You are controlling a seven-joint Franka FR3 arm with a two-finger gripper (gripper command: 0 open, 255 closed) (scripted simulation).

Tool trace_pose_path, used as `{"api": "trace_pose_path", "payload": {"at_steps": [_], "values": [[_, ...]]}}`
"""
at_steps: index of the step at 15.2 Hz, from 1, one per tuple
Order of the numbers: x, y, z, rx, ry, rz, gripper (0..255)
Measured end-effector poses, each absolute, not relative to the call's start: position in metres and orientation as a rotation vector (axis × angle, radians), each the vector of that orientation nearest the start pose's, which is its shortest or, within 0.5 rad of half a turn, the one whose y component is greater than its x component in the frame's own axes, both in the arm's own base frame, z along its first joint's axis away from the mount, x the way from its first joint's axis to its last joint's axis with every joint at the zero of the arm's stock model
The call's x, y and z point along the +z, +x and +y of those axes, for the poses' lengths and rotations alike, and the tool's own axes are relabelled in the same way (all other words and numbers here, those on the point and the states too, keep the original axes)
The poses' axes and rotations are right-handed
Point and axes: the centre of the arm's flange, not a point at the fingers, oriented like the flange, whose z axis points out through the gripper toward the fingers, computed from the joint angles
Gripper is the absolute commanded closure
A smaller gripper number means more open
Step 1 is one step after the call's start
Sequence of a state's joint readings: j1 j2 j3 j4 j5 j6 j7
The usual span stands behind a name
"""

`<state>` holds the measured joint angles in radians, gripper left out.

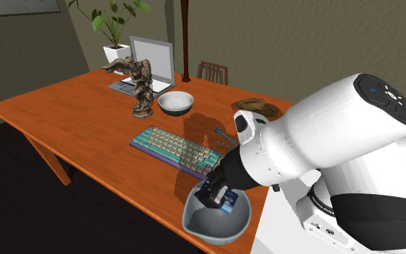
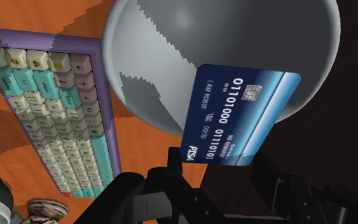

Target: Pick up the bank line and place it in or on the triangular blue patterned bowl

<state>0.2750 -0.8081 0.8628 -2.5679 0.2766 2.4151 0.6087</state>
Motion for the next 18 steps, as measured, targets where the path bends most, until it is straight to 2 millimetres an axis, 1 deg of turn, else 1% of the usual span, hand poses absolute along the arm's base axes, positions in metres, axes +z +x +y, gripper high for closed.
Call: {"api": "trace_pose_path", "payload": {"at_steps": [7, 13, 14, 18], "values": [[0.441, 0.152, 0.386, -0.869, -2.893, -0.461, 255], [0.438, 0.152, 0.385, -0.870, -2.892, -0.460, 255], [0.438, 0.152, 0.385, -0.870, -2.892, -0.460, 0], [0.438, 0.152, 0.385, -0.870, -2.892, -0.460, 0]]}}
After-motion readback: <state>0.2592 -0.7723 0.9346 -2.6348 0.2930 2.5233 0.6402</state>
